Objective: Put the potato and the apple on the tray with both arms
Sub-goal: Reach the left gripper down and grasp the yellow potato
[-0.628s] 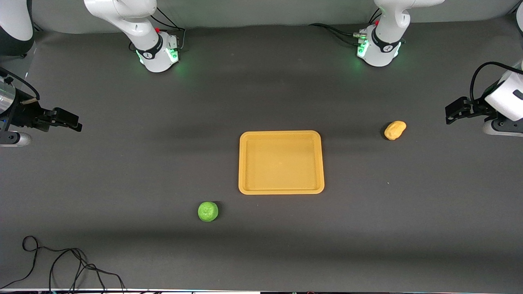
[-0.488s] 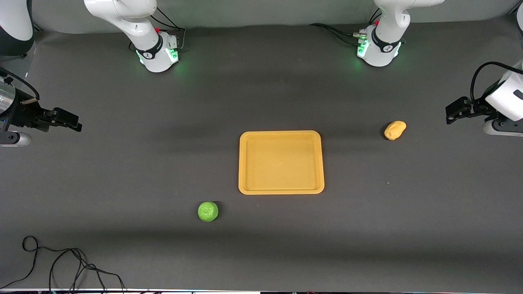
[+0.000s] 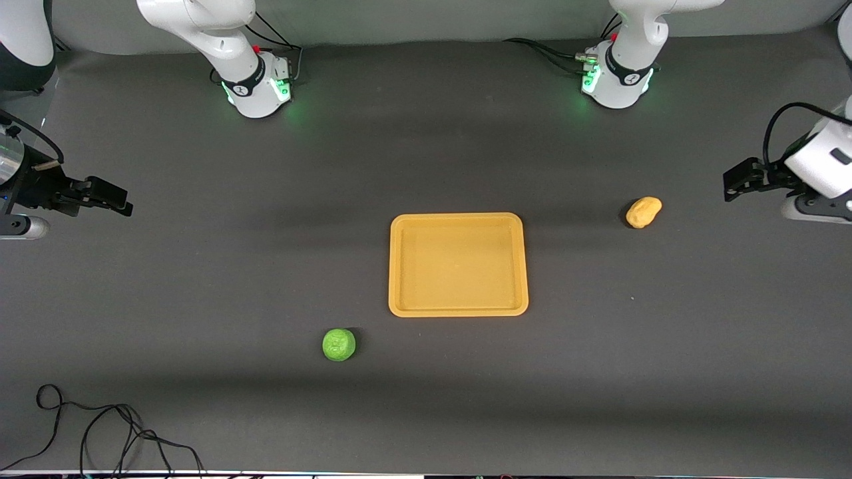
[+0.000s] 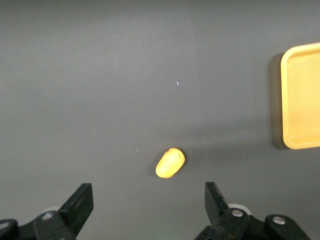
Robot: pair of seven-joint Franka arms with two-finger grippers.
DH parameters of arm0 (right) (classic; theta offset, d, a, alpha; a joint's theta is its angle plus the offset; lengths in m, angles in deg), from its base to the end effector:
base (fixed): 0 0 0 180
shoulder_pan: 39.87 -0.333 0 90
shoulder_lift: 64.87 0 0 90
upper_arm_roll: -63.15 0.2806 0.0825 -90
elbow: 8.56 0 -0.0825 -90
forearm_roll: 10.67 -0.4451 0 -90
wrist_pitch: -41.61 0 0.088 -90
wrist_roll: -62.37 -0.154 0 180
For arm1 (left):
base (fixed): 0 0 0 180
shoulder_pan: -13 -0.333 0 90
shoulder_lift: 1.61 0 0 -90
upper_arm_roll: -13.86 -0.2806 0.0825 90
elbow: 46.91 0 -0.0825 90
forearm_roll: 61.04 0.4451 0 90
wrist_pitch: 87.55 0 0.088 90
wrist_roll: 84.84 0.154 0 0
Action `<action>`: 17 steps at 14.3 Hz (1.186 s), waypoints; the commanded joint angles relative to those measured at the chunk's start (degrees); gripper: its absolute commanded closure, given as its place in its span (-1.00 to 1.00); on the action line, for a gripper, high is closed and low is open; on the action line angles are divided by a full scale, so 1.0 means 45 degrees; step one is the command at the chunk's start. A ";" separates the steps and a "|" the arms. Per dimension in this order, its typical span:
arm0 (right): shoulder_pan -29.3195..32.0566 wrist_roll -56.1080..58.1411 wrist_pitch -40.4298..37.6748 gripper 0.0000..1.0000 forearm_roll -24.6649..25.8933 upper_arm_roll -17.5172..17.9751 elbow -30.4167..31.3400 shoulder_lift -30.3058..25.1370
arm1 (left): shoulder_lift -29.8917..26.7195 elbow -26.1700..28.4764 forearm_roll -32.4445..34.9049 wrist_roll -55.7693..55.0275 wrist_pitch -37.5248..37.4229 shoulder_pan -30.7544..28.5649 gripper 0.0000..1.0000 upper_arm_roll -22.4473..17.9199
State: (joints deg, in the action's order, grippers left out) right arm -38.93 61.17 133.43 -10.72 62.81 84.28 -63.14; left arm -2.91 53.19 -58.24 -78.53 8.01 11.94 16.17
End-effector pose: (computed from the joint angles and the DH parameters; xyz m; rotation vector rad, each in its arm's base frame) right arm 0.6216 -0.0137 0.4997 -3.1392 0.0680 0.0754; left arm 0.6078 -0.0063 0.4703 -3.0860 0.2133 0.0908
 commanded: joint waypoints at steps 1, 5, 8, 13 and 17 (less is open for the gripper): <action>-0.0013 0.0188 -0.0014 -1.00 0.0129 0.0018 -0.0318 0.0144 | -0.0178 0.1500 -0.0015 0.0258 0.0794 0.0138 -0.98 0.0033; -0.0013 0.0247 0.0142 -1.00 0.0129 0.0018 -0.0279 0.0144 | -0.0158 0.4462 0.0004 0.1110 0.1552 0.0080 -0.85 0.0033; -0.0013 0.0305 0.0220 -1.00 0.0129 0.0018 -0.0260 0.0144 | -0.0139 0.7064 0.0004 0.3805 0.3773 -0.0037 -0.85 0.0033; -0.0013 0.0325 0.0220 -1.00 0.0129 0.0018 -0.0201 0.0144 | 0.1130 0.8746 -0.0308 0.6820 0.7371 0.0060 -0.89 0.0014; -0.0013 0.0345 0.0220 -1.00 0.0129 0.0018 -0.0221 0.0144 | 0.2045 0.9981 -0.0171 0.7288 0.9485 -0.0057 -0.89 -0.0006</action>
State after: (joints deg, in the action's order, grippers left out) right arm -38.95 61.55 134.13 -10.72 62.83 84.22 -62.94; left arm 5.15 95.59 -58.84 -48.38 47.42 11.91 16.35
